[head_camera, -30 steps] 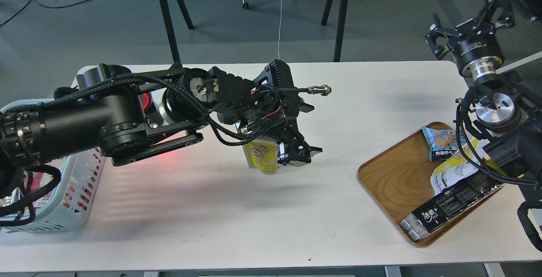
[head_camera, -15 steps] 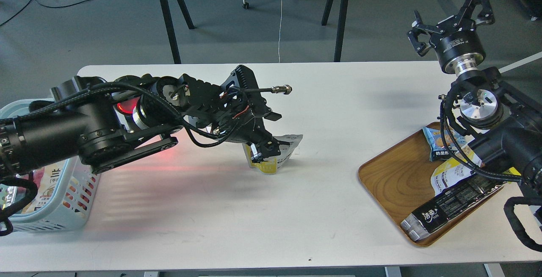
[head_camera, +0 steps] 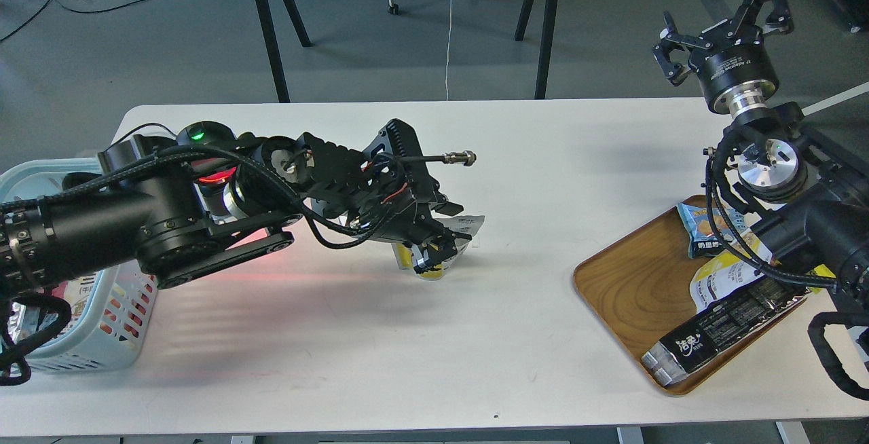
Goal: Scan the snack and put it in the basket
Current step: 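Lift the pouch and carry it past the barcode scanner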
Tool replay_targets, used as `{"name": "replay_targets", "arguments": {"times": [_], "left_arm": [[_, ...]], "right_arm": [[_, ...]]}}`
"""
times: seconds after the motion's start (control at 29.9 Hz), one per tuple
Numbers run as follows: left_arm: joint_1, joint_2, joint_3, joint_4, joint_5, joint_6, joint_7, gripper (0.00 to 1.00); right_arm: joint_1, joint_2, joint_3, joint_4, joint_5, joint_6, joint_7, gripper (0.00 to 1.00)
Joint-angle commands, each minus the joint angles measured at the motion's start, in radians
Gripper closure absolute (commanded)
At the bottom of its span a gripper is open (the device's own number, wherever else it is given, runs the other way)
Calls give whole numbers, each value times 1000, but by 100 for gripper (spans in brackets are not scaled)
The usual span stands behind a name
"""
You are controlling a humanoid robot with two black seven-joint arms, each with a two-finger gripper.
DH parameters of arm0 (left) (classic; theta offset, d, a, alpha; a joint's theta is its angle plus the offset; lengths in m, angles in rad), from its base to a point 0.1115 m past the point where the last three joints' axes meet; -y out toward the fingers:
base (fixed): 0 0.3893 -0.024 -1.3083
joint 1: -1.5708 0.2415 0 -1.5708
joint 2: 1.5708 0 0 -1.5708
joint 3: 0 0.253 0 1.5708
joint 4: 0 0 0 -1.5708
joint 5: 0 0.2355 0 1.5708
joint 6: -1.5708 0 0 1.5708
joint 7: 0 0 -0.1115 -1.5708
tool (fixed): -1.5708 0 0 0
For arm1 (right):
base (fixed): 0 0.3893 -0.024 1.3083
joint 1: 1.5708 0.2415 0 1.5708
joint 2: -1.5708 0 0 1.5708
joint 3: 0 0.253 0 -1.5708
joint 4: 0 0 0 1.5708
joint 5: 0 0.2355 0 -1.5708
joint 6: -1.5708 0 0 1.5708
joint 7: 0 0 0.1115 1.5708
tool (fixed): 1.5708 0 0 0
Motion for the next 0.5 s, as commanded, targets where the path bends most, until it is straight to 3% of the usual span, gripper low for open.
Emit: {"name": "replay_targets", "arguments": {"times": [0.0,0.47], "left_arm": [[4,7,6,5,0,0,-3,65],[4,17,8,14,0,0,-8,98]], "right_arm": [[2,0,2,1,0,0,2,0],[11,-1,2,1,0,0,3,0]]}}
